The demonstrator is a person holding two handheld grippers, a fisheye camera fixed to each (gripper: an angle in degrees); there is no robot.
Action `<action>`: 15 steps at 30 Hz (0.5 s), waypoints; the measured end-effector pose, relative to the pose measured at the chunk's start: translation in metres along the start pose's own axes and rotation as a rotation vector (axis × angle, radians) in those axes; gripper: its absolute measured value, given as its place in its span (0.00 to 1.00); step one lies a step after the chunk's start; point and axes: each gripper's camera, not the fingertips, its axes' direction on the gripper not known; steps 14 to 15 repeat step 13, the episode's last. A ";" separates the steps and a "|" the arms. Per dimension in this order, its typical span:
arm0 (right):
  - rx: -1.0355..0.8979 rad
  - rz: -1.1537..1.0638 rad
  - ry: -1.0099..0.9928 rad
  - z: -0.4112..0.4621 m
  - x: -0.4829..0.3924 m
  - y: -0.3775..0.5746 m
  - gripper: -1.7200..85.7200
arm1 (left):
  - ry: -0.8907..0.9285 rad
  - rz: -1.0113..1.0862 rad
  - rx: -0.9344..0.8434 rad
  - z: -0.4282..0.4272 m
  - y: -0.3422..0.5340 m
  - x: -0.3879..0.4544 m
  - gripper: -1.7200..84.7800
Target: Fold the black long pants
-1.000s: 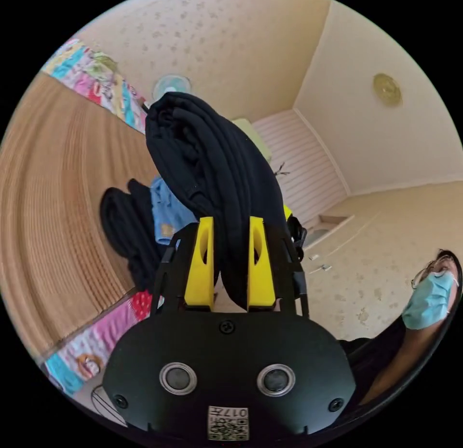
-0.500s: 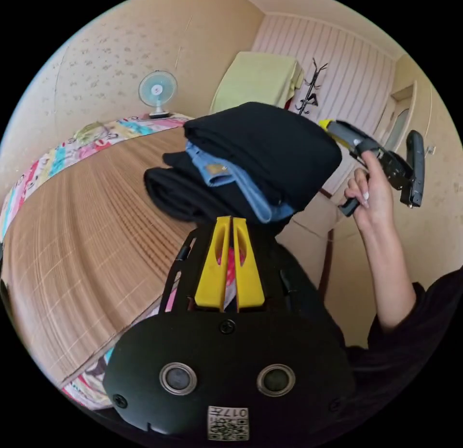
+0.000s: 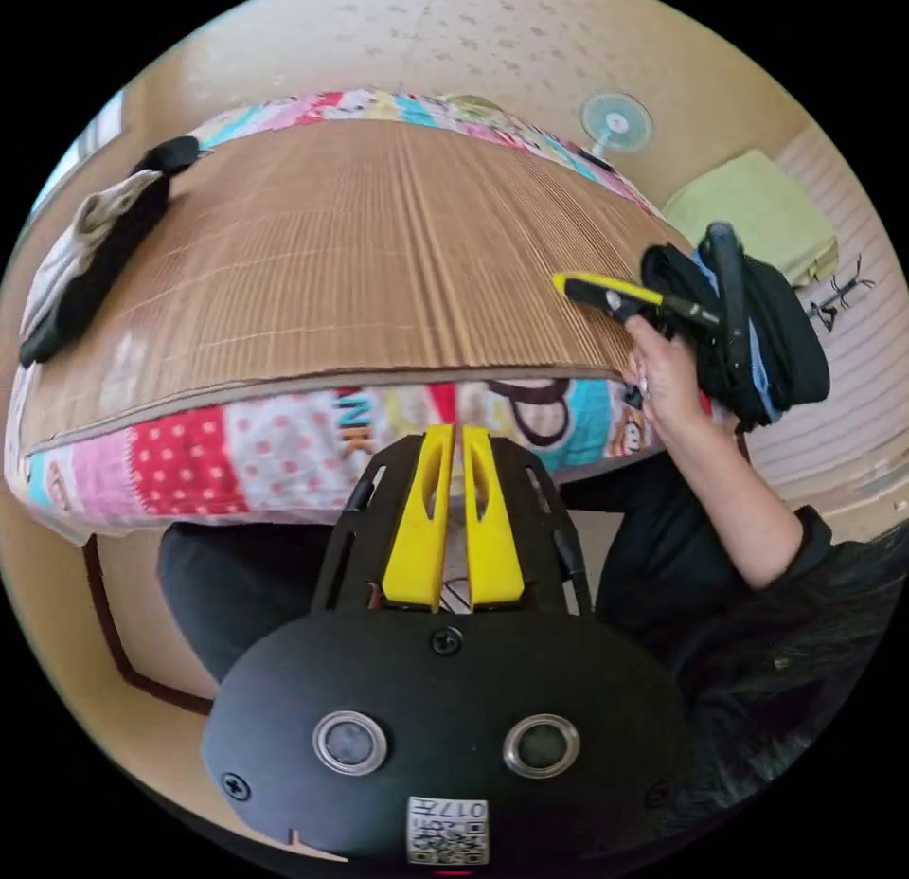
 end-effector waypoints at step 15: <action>0.097 0.018 -0.099 0.017 -0.016 0.008 0.06 | -0.225 -0.087 0.280 -0.087 -0.211 -0.157 0.10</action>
